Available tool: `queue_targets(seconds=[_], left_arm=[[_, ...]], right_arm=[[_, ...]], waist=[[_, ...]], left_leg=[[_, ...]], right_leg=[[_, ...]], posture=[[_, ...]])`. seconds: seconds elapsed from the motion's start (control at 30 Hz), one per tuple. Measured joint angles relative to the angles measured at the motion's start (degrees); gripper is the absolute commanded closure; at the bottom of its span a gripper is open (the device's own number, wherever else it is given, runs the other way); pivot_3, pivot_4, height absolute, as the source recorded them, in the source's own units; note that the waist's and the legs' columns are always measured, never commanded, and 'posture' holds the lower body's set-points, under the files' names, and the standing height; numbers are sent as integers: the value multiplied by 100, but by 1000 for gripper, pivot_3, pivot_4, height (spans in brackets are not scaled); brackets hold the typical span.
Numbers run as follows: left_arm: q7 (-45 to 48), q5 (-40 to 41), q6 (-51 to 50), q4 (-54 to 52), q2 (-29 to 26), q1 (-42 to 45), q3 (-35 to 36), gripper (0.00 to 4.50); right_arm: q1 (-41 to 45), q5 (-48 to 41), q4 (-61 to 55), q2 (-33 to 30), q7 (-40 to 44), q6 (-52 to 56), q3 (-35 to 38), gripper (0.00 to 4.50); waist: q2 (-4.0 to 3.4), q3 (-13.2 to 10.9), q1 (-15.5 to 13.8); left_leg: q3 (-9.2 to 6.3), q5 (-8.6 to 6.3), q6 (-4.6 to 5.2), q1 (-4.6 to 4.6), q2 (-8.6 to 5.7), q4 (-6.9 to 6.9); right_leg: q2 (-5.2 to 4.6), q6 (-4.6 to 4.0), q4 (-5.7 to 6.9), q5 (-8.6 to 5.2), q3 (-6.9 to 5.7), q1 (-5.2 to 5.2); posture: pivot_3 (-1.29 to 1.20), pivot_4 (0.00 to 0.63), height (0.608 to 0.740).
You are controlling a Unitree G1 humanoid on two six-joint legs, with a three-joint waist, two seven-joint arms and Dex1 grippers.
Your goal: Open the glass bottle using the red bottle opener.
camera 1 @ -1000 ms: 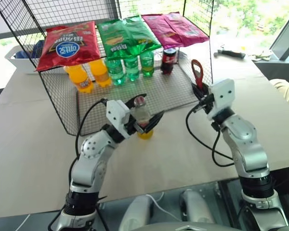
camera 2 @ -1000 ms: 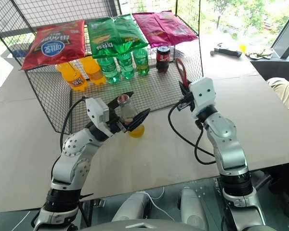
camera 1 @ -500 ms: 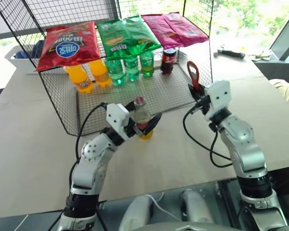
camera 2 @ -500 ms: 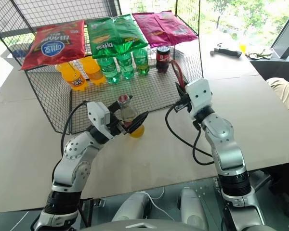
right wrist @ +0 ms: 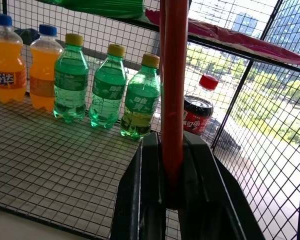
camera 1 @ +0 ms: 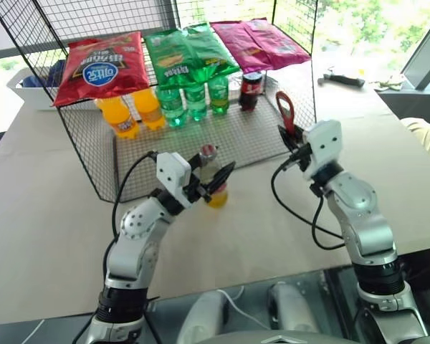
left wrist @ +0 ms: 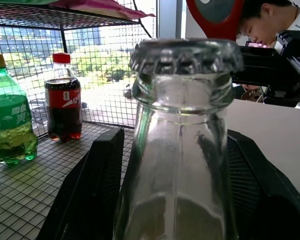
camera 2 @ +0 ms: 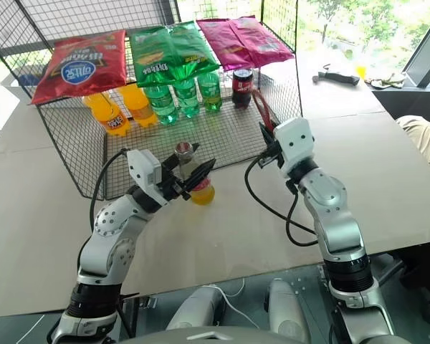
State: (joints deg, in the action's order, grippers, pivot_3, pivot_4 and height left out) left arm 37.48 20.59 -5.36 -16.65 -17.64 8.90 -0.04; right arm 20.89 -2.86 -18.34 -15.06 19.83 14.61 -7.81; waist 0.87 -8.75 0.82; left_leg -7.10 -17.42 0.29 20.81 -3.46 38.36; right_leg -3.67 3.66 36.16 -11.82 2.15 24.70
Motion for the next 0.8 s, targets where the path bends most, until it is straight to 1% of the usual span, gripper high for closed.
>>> queue_targets(seconds=[0.07, 0.2, 0.37, 0.6, 0.77, 0.8], left_arm=[[2, -6, 33, 1, -5, -20, 5, 2286], [4, -7, 81, 17, -9, -37, 4, 2286], [34, -8, 116, 64, -9, -26, -9, 2286], [105, -6, 213, 183, -16, -14, -1, 2286], [120, 13, 213, 214, -17, -12, 1, 2287], [122, 16, 204, 232, -17, -4, 1, 2287]], right_arm=[[73, 247, 145, -92, 111, -197, -254, 4500], [446, 889, 485, -204, 351, -866, -984, 4500], [680, 1625, 1196, -218, 387, -1804, -1656, 4500], [986, 2573, 1976, -282, -175, -3134, -1764, 4500], [1149, 2998, 2403, -284, -570, -3694, -1765, 4500], [1230, 3033, 2647, -250, -673, -3901, -1771, 4500]], waist=[[0, 0, 3], [2, 1, 13], [10, 6, -2], [11, 26, 0], [12, 31, 0], [10, 33, 4]], left_leg=[[2, 0, 0, -2, 0, 0], [4, 0, 0, -6, 1, -1], [4, 0, 0, -5, -2, 0], [7, 1, -2, -20, 1, 0], [9, 1, -1, -28, 0, 0], [12, 1, -1, -35, 0, 0]], right_leg=[[0, 0, 1, 0, 1, 0], [4, 0, 2, 0, 3, 0], [1, 0, 0, 0, 3, -2], [7, 0, 5, 0, 7, -11], [7, 0, 5, 0, 9, -19], [7, 0, 5, 0, 12, -24]], posture=[[0, 150, 740], [0, 150, 740], [0, 150, 740], [0, 150, 740], [0, 150, 740], [0, 150, 740]])
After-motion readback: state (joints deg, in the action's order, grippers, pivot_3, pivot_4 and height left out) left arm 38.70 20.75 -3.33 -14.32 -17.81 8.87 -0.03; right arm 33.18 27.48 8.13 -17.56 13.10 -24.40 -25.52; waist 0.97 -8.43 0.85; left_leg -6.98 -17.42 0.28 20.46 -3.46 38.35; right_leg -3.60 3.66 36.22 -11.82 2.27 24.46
